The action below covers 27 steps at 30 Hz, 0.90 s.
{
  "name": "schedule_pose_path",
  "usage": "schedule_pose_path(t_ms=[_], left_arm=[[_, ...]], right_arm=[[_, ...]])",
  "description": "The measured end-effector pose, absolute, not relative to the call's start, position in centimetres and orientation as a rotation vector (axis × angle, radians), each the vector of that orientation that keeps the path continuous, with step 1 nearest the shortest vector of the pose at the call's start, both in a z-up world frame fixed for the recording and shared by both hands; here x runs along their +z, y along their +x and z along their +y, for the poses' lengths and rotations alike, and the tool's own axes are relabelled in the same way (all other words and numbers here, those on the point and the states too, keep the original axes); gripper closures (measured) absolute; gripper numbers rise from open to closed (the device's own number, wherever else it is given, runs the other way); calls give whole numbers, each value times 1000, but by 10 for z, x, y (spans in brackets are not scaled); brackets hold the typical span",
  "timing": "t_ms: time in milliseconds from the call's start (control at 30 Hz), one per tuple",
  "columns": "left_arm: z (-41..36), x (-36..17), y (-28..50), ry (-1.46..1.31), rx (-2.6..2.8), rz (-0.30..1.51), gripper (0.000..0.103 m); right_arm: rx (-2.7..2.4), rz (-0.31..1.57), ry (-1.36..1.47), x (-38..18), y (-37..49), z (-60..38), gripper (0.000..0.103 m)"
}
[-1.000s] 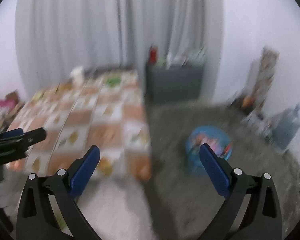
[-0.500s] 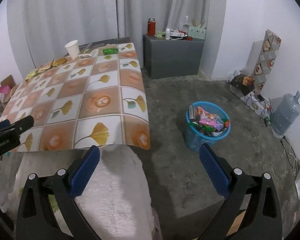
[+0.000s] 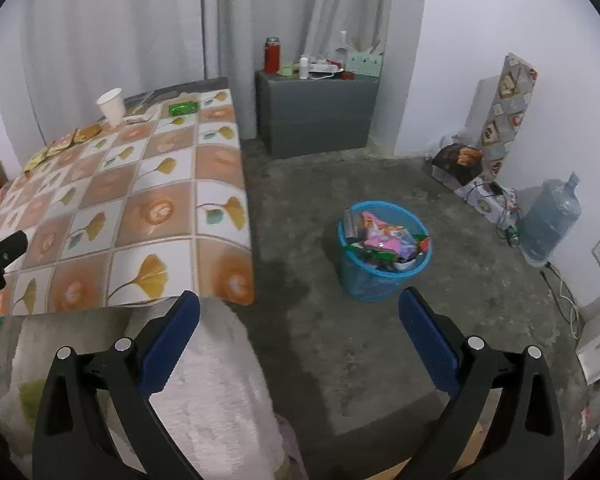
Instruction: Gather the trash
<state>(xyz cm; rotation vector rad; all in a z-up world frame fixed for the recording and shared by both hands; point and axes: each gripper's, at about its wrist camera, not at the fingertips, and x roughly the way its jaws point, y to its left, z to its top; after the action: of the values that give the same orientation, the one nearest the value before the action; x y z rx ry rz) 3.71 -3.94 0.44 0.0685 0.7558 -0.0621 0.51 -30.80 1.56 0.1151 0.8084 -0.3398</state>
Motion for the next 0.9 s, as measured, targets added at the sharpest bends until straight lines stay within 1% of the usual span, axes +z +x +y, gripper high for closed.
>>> schedule_pose_path(t_ms=[267, 900], left_arm=[[-50, 5, 36, 64, -82, 767, 9], [-50, 0, 34, 48, -89, 805, 9]], right_arm=[[-368, 803, 121, 17, 2, -319, 6], [-362, 803, 121, 17, 3, -319, 6]])
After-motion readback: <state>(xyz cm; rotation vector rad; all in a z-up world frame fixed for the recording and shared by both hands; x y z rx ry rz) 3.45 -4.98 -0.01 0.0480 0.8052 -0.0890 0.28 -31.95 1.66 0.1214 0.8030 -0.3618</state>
